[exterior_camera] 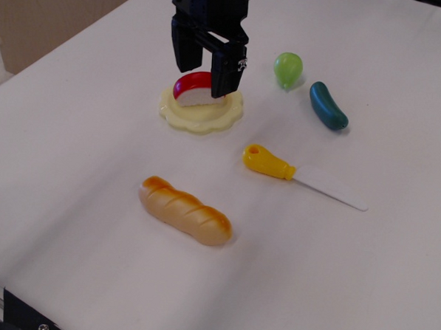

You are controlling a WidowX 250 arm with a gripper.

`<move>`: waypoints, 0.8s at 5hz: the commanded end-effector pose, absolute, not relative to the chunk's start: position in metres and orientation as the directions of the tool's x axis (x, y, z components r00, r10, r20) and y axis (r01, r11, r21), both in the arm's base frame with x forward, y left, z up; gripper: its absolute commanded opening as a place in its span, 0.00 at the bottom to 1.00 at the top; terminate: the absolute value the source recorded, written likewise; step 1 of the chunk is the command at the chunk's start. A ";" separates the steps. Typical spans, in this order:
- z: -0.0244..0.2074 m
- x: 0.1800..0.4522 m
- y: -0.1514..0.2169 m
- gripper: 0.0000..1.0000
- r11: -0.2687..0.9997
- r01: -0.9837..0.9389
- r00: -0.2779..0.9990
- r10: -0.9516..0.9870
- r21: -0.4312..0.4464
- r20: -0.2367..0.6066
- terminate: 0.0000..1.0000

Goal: Take sushi off plate

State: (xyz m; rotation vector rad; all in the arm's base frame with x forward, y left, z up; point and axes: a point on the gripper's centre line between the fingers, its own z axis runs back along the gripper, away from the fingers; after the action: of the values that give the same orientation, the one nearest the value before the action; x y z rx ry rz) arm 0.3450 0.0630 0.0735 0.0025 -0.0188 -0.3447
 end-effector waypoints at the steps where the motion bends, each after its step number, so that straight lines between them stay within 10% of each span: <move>1: 0.075 0.381 0.078 1.00 0.905 0.419 0.903 -0.424 0.075 0.070 0.00; 4: 0.044 0.397 0.105 1.00 0.912 0.391 0.917 -0.398 0.126 0.036 0.00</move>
State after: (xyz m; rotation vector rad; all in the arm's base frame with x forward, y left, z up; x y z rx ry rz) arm 0.3835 0.1031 0.0202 0.0866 -0.0008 -0.4068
